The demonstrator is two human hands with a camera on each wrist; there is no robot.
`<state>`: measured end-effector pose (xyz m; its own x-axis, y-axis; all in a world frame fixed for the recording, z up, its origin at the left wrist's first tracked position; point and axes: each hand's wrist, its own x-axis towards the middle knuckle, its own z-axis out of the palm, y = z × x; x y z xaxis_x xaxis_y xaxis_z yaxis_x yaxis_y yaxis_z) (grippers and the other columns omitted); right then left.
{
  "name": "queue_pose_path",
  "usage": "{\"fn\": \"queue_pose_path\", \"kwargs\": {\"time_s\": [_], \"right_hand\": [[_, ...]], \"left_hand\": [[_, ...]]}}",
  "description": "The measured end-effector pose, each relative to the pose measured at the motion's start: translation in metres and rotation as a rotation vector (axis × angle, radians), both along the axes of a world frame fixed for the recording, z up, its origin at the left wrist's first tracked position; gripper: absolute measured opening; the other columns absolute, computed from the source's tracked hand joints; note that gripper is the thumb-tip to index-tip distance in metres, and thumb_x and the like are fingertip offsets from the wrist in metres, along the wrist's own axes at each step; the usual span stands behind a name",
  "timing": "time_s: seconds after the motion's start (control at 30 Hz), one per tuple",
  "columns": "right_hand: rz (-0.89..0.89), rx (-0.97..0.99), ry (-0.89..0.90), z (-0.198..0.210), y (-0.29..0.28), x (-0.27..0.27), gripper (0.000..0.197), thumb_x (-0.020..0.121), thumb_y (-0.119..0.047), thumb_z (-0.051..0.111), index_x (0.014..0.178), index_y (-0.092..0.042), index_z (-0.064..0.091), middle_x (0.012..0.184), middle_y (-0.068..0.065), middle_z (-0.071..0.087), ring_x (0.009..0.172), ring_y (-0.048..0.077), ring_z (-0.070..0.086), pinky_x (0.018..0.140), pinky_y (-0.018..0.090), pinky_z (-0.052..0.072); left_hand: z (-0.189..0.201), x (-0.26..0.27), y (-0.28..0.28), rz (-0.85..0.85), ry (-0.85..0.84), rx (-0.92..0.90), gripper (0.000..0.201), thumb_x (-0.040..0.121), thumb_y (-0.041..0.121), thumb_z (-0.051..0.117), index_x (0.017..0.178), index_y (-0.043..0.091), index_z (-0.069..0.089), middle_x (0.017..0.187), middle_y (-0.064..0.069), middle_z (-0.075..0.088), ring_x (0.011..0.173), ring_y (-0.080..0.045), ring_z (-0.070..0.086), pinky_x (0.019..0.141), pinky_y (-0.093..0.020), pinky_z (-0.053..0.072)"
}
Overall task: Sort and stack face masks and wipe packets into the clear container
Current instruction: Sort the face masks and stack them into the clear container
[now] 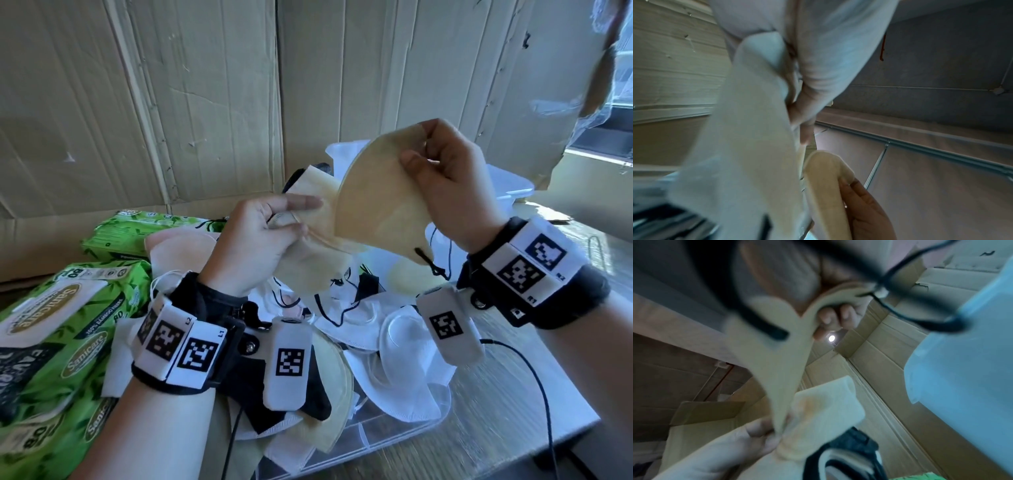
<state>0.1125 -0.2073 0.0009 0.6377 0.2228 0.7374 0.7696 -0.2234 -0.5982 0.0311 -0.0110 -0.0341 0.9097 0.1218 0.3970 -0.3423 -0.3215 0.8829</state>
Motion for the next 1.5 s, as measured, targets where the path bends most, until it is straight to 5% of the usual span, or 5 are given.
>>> {"fn": "queue_pose_path", "kwargs": {"time_s": [0.23, 0.4, 0.67, 0.93, 1.5], "right_hand": [[0.028, 0.175, -0.224, 0.006, 0.006, -0.014, 0.03, 0.078, -0.006, 0.062, 0.075, -0.036, 0.059, 0.074, -0.025, 0.066, 0.075, 0.006, 0.061, 0.066, 0.032, 0.045], [0.334, -0.338, -0.08, -0.014, 0.01, -0.018, 0.019, 0.072, -0.011, 0.071, 0.074, -0.03, 0.069, 0.084, -0.007, 0.071, 0.083, 0.017, 0.064, 0.079, 0.045, 0.048], [0.508, -0.37, 0.206, -0.013, 0.005, -0.022, 0.014, 0.079, -0.029, 0.063, 0.093, -0.03, 0.064, 0.086, -0.006, 0.071, 0.084, 0.02, 0.062, 0.08, 0.027, 0.044], [0.172, -0.455, 0.125, -0.018, 0.011, -0.011, 0.039, 0.07, -0.019, 0.079, 0.095, -0.035, 0.052, 0.098, -0.007, 0.056, 0.086, 0.002, 0.048, 0.068, 0.004, 0.033], [0.232, -0.621, 0.152, 0.012, 0.002, -0.02, 0.056, 0.061, -0.001, 0.081, 0.092, -0.032, 0.047, 0.07, -0.007, 0.064, 0.06, 0.0, 0.055, 0.062, 0.01, 0.041]], "left_hand": [[0.002, -0.001, -0.008, 0.028, 0.044, -0.038, 0.02, 0.083, 0.023, 0.059, 0.075, 0.028, 0.076, 0.065, -0.017, 0.068, 0.062, -0.015, 0.055, 0.068, -0.02, 0.04], [0.005, -0.004, -0.006, -0.001, 0.085, -0.225, 0.047, 0.073, 0.062, 0.056, 0.07, 0.021, 0.077, 0.083, -0.015, 0.073, 0.081, -0.025, 0.065, 0.083, -0.041, 0.048], [0.001, -0.002, -0.007, 0.05, 0.057, -0.055, 0.028, 0.056, 0.025, 0.081, 0.083, 0.021, 0.076, 0.091, -0.004, 0.075, 0.091, -0.025, 0.068, 0.094, -0.052, 0.049], [0.002, -0.005, -0.011, 0.1, -0.09, 0.144, 0.026, 0.071, 0.008, 0.078, 0.08, 0.031, 0.07, 0.087, 0.014, 0.07, 0.073, 0.015, 0.059, 0.079, -0.008, 0.045], [0.001, -0.008, -0.016, 0.016, 0.041, 0.305, 0.037, 0.044, 0.051, 0.075, 0.071, 0.026, 0.071, 0.076, 0.014, 0.068, 0.073, 0.005, 0.057, 0.068, -0.009, 0.041]]}}
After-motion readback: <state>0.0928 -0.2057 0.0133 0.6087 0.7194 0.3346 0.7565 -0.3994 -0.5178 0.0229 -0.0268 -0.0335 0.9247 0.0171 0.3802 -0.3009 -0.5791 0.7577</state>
